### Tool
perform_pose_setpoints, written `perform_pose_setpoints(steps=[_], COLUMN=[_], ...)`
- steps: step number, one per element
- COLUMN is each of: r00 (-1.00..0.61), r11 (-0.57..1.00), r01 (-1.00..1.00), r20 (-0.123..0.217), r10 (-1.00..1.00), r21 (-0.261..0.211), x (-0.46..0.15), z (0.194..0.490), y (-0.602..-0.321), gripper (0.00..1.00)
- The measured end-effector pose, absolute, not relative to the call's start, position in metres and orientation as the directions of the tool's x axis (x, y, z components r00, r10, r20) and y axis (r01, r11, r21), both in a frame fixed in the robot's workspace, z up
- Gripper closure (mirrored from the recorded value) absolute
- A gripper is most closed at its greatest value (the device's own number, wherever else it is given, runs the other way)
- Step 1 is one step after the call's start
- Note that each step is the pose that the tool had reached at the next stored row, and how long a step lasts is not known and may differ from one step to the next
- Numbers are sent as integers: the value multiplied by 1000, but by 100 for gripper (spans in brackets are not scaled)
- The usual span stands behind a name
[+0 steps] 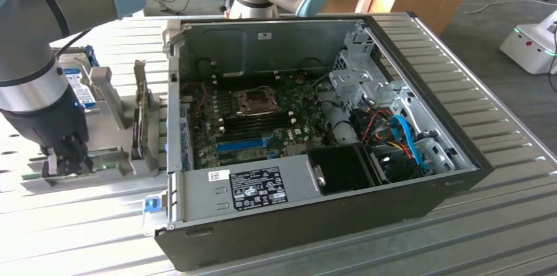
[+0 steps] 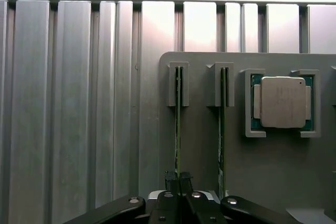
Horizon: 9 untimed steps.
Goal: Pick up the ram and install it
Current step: 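Pick up the ram and move it above insertion slot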
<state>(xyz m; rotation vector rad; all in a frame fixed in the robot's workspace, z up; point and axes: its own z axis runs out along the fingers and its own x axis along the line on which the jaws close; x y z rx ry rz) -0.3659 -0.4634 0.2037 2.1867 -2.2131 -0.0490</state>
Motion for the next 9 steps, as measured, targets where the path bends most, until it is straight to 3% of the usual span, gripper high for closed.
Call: perform_pose_setpoints(steps=[9], r00=[-12], r11=[12], r01=[-999], r20=[-2], r10=[-1000], r21=[43], x=[-366], z=[214], y=[-463], gripper=[88])
